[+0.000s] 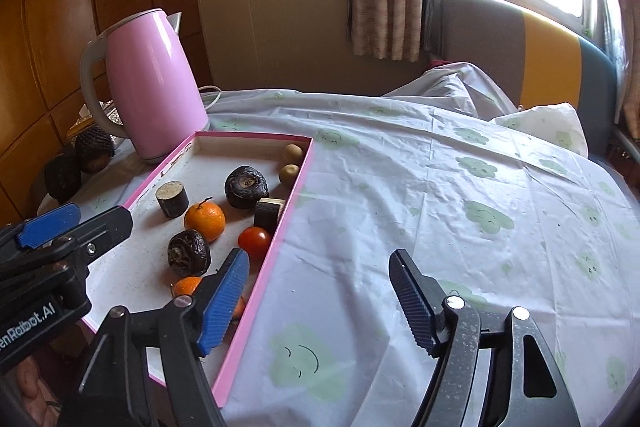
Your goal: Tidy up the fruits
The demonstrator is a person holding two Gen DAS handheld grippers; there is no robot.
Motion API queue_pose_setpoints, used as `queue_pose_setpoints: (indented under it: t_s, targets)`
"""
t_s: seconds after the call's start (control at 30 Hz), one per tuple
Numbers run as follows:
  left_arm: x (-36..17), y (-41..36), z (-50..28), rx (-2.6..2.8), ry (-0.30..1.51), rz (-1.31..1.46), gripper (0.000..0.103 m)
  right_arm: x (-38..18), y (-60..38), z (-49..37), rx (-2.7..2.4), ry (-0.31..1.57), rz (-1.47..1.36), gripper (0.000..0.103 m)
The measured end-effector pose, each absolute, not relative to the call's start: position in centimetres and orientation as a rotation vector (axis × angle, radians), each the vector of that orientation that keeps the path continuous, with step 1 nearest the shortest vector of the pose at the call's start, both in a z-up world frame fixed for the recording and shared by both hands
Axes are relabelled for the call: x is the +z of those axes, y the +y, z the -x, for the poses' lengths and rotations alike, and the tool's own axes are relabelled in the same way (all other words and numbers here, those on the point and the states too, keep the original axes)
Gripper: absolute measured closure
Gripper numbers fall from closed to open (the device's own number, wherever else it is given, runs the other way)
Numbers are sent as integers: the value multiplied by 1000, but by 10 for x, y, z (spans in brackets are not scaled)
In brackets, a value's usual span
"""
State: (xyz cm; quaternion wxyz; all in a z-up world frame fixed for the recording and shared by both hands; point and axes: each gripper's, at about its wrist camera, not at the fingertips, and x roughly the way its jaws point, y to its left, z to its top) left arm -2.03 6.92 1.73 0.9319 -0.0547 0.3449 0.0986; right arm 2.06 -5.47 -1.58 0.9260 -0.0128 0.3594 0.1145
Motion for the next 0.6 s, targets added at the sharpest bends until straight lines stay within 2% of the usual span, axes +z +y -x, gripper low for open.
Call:
queue_pose_setpoints:
  t_s: [0.6]
  targets:
    - [23,76,30,242,661,128,34,-13,-47,-11,252,728,43,26]
